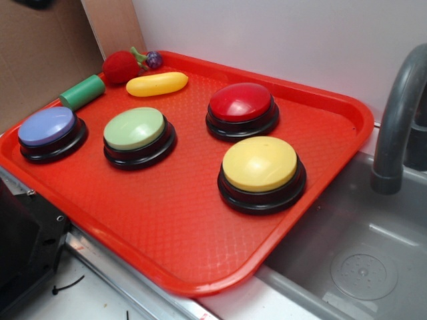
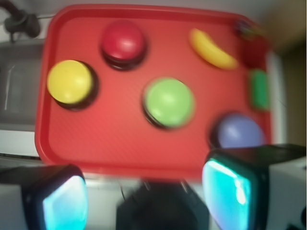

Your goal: Push the yellow button.

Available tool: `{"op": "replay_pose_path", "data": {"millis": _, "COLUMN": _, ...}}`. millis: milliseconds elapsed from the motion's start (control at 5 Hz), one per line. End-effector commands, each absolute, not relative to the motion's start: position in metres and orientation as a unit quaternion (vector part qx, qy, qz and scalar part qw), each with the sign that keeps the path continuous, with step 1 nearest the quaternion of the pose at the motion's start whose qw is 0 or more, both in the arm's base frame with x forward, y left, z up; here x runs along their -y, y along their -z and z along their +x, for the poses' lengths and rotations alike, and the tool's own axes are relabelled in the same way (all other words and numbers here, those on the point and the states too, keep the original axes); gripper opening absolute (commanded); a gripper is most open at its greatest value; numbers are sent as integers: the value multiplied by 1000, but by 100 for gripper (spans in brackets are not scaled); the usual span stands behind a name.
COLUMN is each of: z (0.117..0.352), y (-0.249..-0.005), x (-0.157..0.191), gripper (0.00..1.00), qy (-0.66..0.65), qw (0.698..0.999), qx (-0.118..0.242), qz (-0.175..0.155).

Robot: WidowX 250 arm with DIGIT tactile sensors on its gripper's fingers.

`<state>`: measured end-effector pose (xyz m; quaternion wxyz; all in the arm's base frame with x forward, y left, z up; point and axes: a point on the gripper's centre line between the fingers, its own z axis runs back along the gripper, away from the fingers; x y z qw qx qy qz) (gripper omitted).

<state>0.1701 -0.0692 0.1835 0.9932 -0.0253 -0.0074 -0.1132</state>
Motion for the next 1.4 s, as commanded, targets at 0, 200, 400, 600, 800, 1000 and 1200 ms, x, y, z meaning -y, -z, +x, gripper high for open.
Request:
{"op": "replay_pose_path", "data": {"millis": 0, "z": 238, "y": -101, "x": 187, "gripper": 100, "qy": 359, "qw": 932, "qx": 37, "qz": -25}}
{"op": "replay_pose_path", "data": {"millis": 200, "z": 223, "y": -78, "x": 198, "gripper": 100, "qy": 438, "qw": 898, "qx": 34, "qz": -17}}
{"op": "replay_pose_path", "data": {"millis": 400, "z": 221, "y": -61, "x": 183, "gripper": 100, "qy": 438, "qw": 899, "qx": 20, "qz": 1}}
{"op": "replay_pose_path", "data": {"millis": 600, "z": 205, "y": -68, "x": 159, "gripper": 100, "qy": 417, "qw": 908, "qx": 32, "qz": -16}}
{"op": "replay_pose_path", "data": {"millis": 800, "z": 205, "y": -65, "x": 150, "gripper": 100, "qy": 401, "qw": 916, "qx": 23, "qz": -22}}
{"op": "replay_pose_path", "data": {"millis": 1000, "z": 211, "y": -75, "x": 149, "gripper": 100, "qy": 394, "qw": 919, "qx": 29, "qz": -8}}
{"op": "replay_pose_path", "data": {"millis": 1200, "z": 210, "y": -96, "x": 147, "gripper": 100, "qy": 371, "qw": 927, "qx": 53, "qz": 7}}
